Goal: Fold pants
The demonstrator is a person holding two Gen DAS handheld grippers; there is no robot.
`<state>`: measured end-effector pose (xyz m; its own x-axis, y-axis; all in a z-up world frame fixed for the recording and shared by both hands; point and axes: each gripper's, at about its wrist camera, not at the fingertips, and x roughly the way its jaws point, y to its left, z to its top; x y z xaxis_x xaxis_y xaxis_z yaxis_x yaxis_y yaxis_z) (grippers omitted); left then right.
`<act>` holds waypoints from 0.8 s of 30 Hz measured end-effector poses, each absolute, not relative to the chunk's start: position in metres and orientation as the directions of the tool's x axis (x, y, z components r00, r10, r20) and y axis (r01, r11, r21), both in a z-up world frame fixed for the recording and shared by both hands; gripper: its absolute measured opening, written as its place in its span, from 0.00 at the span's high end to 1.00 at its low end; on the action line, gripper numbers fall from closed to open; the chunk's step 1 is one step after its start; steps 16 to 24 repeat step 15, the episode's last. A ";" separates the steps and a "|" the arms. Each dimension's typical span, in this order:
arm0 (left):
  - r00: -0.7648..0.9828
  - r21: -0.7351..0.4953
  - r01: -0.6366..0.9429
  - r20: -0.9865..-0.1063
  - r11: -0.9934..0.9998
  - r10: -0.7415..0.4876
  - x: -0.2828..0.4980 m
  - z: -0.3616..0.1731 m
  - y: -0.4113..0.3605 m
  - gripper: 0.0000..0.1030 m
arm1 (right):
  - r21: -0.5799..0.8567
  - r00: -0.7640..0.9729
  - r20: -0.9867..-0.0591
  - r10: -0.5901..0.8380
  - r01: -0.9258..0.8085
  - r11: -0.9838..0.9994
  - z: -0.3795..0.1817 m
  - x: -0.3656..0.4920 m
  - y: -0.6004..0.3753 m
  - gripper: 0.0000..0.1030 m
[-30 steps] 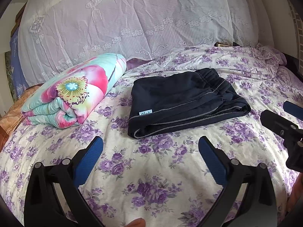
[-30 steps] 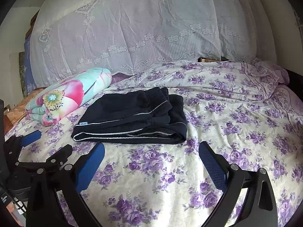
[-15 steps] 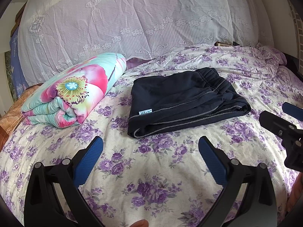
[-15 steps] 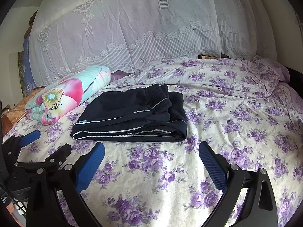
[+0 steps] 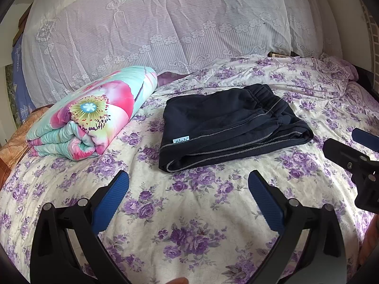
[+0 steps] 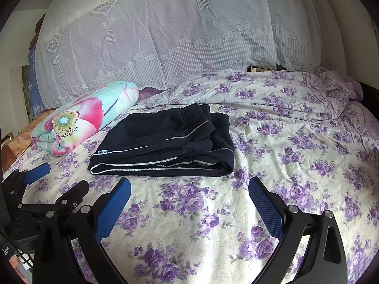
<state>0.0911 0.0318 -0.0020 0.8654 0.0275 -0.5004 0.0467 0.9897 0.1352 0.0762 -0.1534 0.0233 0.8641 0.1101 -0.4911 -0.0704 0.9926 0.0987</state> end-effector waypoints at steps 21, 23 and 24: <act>0.864 0.077 0.037 -0.503 0.996 0.007 0.093 -0.001 0.043 0.05 | 0.100 0.864 -0.492 0.110 -0.070 0.993 0.024 0.076 -0.154 0.03; 0.864 0.077 0.037 -0.503 0.996 0.007 0.093 -0.001 0.043 0.05 | 0.100 0.864 -0.492 0.110 -0.070 0.993 0.024 0.076 -0.154 0.03; 0.864 0.077 0.037 -0.503 0.996 0.007 0.093 -0.001 0.043 0.05 | 0.100 0.864 -0.492 0.110 -0.070 0.993 0.024 0.076 -0.154 0.03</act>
